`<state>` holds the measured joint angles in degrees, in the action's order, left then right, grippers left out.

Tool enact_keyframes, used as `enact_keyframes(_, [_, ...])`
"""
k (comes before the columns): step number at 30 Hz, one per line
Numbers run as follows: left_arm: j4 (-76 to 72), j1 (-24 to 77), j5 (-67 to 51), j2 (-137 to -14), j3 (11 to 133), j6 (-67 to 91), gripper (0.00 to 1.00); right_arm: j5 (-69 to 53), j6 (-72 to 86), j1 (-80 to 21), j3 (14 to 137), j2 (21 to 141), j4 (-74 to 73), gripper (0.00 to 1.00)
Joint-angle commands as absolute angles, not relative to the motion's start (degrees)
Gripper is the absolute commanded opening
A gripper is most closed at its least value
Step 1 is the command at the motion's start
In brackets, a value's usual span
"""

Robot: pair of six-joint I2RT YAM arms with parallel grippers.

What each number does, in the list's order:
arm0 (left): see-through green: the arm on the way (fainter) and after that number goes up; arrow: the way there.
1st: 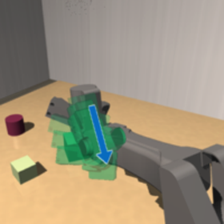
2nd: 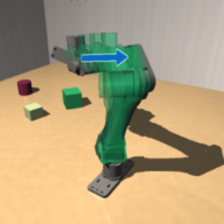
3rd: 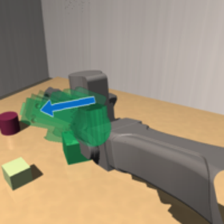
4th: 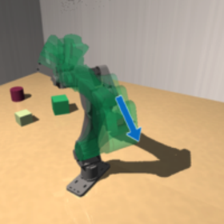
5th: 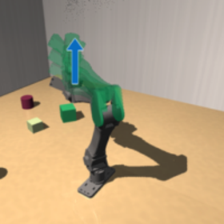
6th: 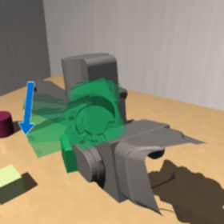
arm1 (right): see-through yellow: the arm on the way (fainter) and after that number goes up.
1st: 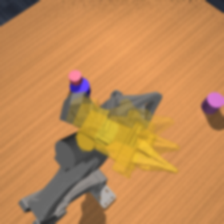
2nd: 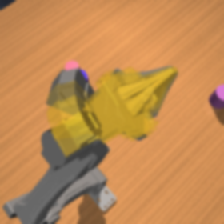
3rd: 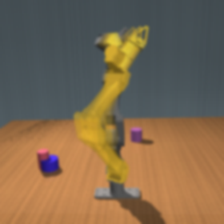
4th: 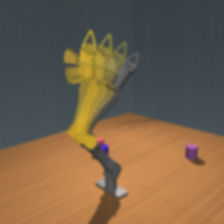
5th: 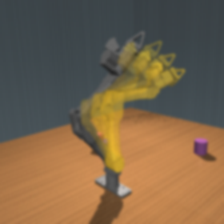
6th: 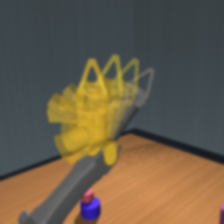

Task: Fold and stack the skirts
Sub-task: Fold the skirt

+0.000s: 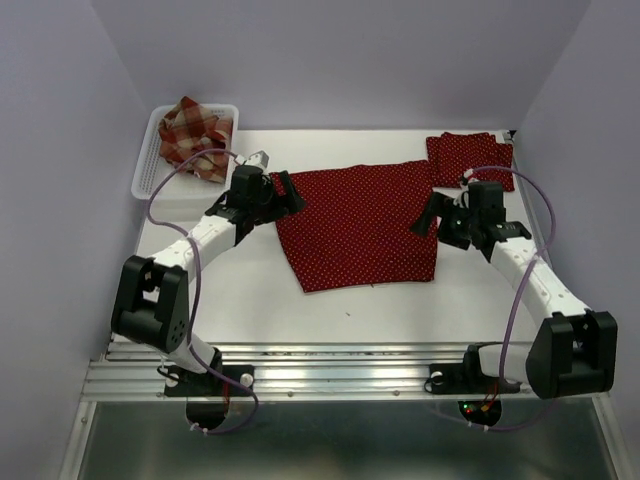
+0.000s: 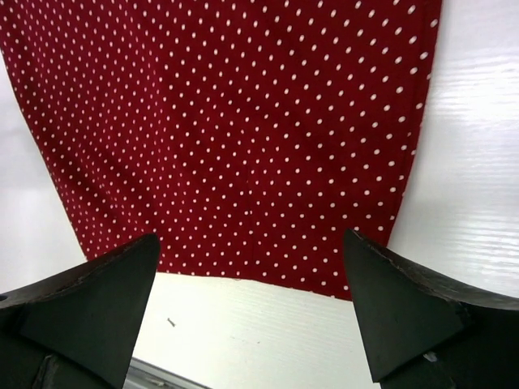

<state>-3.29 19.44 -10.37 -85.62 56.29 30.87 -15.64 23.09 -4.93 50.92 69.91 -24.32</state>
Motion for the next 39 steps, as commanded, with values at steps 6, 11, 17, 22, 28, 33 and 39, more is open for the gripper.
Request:
enact_keyframes(6, [4.4, 19.5, 1.9, -96.1, 69.4, 27.3, 0.99, -11.4, 20.4, -16.5, 54.7, 76.3, -21.6, 1.00])
enact_keyframes(11, [9.0, 16.6, 6.5, -100.2, 76.0, 28.0, 0.99, -4.8, 19.3, -30.6, 58.2, 79.9, -20.8, 1.00])
enact_keyframes(17, [11.9, 14.6, 5.9, -112.0, 87.0, 25.1, 0.99, 7.4, 18.2, -48.5, 67.1, 90.3, -22.3, 1.00])
enact_keyframes(22, [12.4, 14.2, 5.7, -116.9, 91.5, 25.4, 0.99, 12.0, 16.0, -57.0, 75.2, 98.2, -25.0, 1.00])
enact_keyframes(28, [11.9, 12.9, 5.2, -119.2, 93.0, 26.4, 0.99, 16.3, 13.6, -64.0, 84.4, 108.4, -28.5, 1.00])
enact_keyframes(33, [12.0, 12.2, 4.3, -121.3, 94.5, 25.8, 0.99, 15.6, 15.6, -64.6, 88.3, 113.6, -30.5, 1.00])
enact_keyframes(39, [12.7, 12.1, 3.5, -124.5, 96.7, 24.9, 0.89, 13.9, 17.3, -64.6, 89.0, 116.8, -30.8, 1.00])
